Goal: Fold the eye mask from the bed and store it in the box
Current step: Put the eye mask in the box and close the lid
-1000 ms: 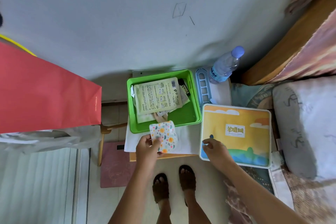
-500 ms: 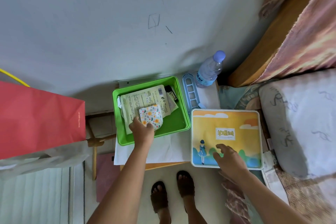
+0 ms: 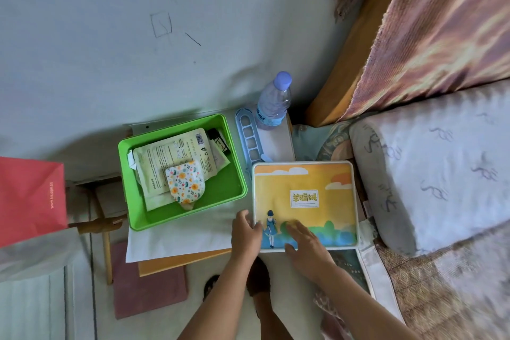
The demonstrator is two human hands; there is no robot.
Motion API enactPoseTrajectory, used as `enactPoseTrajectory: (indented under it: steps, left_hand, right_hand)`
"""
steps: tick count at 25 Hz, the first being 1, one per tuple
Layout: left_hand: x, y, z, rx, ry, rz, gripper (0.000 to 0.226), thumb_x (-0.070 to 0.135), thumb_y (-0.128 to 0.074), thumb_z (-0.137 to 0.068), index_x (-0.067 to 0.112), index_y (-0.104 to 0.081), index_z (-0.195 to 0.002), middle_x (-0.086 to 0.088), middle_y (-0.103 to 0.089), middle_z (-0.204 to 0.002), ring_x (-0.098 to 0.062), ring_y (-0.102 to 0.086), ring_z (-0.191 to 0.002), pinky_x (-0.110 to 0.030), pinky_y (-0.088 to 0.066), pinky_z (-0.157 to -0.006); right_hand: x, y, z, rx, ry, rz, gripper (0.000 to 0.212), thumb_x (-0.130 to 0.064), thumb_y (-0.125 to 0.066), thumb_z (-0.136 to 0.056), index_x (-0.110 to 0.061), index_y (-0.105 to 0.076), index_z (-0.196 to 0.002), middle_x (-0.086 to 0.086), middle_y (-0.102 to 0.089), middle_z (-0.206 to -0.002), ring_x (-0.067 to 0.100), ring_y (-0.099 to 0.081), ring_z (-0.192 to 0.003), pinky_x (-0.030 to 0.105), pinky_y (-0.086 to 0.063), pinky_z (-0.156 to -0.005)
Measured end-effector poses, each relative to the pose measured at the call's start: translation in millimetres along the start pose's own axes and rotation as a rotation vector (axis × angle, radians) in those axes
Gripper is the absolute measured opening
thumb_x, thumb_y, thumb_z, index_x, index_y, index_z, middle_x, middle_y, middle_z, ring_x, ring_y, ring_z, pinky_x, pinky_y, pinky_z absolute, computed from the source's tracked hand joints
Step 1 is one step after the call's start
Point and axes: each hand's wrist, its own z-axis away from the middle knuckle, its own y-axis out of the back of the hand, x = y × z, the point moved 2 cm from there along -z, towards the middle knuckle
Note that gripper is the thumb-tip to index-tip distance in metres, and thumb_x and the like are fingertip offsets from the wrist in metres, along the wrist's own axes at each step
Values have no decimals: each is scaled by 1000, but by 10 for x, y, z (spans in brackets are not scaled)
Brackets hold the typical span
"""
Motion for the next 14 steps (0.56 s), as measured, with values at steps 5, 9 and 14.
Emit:
enactPoseTrajectory:
  steps: [5, 9, 14]
  left_hand:
    - [22, 4, 26, -3, -64, 56, 15, 16, -61, -86, 9, -51, -78, -5, -51, -71, -21, -46, -67, -28, -32, -54]
    - [-17, 107, 154, 4, -93, 240, 3, 12, -59, -89, 10, -58, -88, -11, -67, -86, -25, -59, -77, -31, -44, -70]
    - [-88, 586, 270, 104, -167, 358, 5, 9, -62, -87, 12, -60, -90, 1, -66, -76, -15, -60, -70, -8, -44, -58]
  right_hand:
    - [168, 104, 75, 145, -6, -91, 52, -25, -45, -94, -33, -29, -143, -4, -21, -156, 18, -27, -140, 38, -34, -111]
    - [239, 294, 191, 332, -66, -31, 57, -30, -47, -94, -33, -23, -145, 1, -14, -158, 23, -16, -144, 42, -30, -113]
    - [2, 516, 236, 529, -108, -63, 67, -32, -51, -91, -33, -14, -147, 8, -4, -159, 30, -3, -145, 52, -18, -115]
